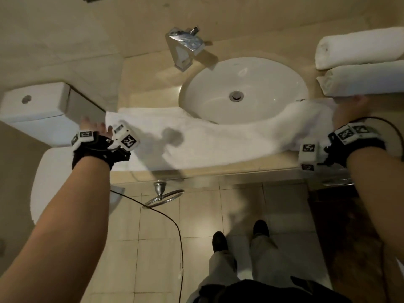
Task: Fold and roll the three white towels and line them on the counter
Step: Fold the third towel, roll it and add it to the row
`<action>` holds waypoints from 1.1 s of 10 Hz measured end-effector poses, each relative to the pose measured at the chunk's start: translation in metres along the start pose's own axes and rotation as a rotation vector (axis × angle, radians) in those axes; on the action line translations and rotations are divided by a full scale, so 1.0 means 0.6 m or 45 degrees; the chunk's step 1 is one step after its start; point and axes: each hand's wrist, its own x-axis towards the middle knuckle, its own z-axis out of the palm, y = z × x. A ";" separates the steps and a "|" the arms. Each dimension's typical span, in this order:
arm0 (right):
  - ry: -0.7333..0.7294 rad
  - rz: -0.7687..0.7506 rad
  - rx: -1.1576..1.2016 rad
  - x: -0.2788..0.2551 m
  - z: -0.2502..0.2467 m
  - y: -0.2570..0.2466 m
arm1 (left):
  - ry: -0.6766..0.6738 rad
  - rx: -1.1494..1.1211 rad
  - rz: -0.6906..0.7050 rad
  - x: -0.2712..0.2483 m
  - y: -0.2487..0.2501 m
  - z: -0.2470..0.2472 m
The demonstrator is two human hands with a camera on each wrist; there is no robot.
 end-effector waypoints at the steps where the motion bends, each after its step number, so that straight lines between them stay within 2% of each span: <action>1: -0.035 -0.027 -0.280 -0.034 0.014 0.043 | 0.053 0.357 -0.079 0.004 -0.056 0.017; 2: -0.015 0.080 -0.534 -0.055 0.002 0.092 | 0.004 0.675 -0.054 0.003 -0.124 0.021; 3: 0.000 0.269 -0.551 -0.055 -0.007 0.112 | 0.003 0.847 -0.105 0.019 -0.160 0.020; 4: -0.064 0.371 -0.499 -0.050 -0.008 0.109 | -0.113 1.185 0.006 0.029 -0.181 0.003; 5: -0.159 0.370 -0.448 -0.053 -0.004 0.114 | -0.115 1.148 -0.018 0.059 -0.184 -0.001; 6: -0.111 0.360 -0.256 -0.068 -0.005 0.119 | -0.175 1.037 -0.045 0.108 -0.212 -0.010; 7: -0.051 0.365 -0.054 -0.079 -0.019 0.119 | -0.031 1.113 0.068 0.169 -0.252 -0.011; 8: -0.132 0.431 0.016 -0.073 -0.038 0.151 | -0.075 0.942 0.017 0.069 -0.210 -0.013; 9: -0.213 0.606 0.142 -0.061 -0.058 0.177 | -0.076 1.158 0.108 -0.003 -0.198 -0.024; 10: -0.112 0.644 0.154 -0.076 -0.077 0.184 | -0.160 1.400 0.150 -0.048 -0.218 -0.038; 11: -0.066 0.752 0.064 -0.063 -0.073 0.225 | -0.164 1.495 0.158 -0.070 -0.243 -0.035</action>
